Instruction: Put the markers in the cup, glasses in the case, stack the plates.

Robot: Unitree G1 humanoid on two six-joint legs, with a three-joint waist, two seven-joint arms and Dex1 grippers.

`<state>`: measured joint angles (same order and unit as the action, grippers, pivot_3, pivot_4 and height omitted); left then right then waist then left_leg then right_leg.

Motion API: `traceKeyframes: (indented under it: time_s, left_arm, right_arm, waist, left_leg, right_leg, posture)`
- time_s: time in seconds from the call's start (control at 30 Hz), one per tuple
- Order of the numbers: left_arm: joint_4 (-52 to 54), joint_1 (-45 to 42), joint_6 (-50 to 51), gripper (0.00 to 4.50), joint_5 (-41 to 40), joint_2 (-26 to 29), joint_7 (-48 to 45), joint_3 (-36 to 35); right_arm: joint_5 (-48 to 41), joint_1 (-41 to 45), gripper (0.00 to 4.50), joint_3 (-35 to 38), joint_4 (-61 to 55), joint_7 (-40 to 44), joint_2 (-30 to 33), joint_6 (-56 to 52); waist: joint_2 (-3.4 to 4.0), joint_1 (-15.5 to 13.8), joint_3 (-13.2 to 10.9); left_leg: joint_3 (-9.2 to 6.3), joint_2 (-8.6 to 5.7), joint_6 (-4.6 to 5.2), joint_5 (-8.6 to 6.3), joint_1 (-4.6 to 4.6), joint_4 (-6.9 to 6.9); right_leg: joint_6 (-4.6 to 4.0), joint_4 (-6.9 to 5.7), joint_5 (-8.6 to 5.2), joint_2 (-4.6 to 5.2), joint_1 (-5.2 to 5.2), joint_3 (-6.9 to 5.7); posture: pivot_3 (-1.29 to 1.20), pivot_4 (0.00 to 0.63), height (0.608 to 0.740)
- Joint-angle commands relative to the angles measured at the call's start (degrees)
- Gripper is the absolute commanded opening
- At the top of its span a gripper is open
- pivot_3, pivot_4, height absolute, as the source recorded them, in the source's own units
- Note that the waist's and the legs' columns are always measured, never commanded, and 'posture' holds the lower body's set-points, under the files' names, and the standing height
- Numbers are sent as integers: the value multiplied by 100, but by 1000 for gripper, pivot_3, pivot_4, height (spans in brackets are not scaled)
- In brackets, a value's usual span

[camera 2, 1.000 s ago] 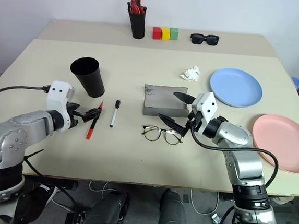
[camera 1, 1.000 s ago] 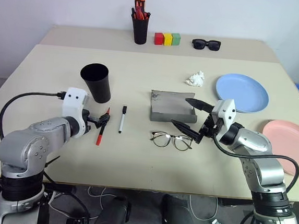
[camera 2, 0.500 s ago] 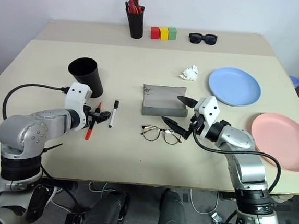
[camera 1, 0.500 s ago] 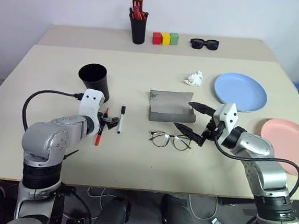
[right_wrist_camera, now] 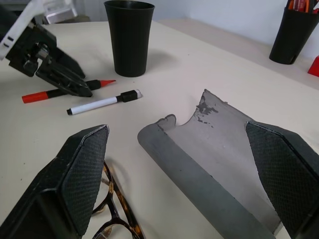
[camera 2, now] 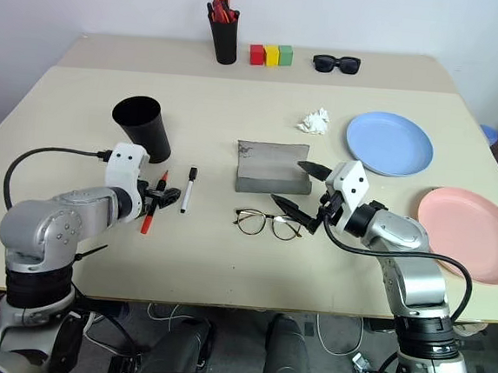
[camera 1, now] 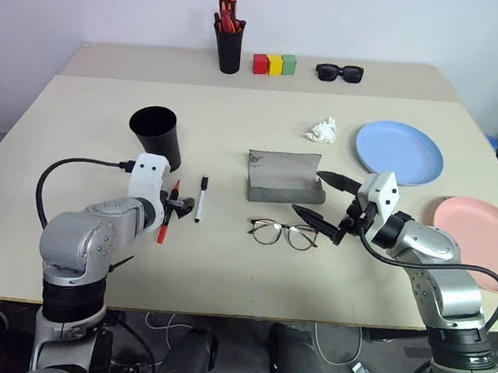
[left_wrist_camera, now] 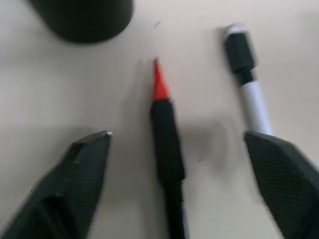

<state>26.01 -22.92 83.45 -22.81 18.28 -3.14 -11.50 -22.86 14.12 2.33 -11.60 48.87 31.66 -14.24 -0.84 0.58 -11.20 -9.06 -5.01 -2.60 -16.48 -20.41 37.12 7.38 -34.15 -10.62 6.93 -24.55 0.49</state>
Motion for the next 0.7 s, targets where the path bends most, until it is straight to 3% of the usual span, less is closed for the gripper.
traceKeyframes:
  time_s: [0.03,0.5,0.6,0.7]
  left_arm:
    - [155,-75,-71,2215,116,33,-6,-74]
    - [-503,-414,-311,2215,349,104,-159,299]
    - [-580,-467,-32,1384,392,101,-157,342]
    - [-499,-407,92,20,328,209,-321,451]
  right_arm:
    - [-93,137,4500,73,-225,26,45,15]
    - [-81,115,4500,89,-282,-29,40,-52]
    - [-40,139,4500,121,-219,-45,56,-3]
    - [-21,120,4500,173,-133,-66,61,41]
  waist:
    - [0,0,0]
    - [0,-1,0]
    - [0,1,0]
    - [0,8,0]
  left_leg:
    - [1,0,0,0,0,0]
    - [1,0,0,0,0,1]
    - [2,-1,0,0,-1,1]
    - [2,0,0,0,1,0]
  right_leg:
    - [0,0,0,0,0,1]
    - [0,0,0,0,0,0]
    - [1,2,0,0,0,1]
    - [1,1,0,0,0,1]
  posture:
    - [0,150,740]
    - [0,150,740]
    - [0,150,740]
    - [0,150,740]
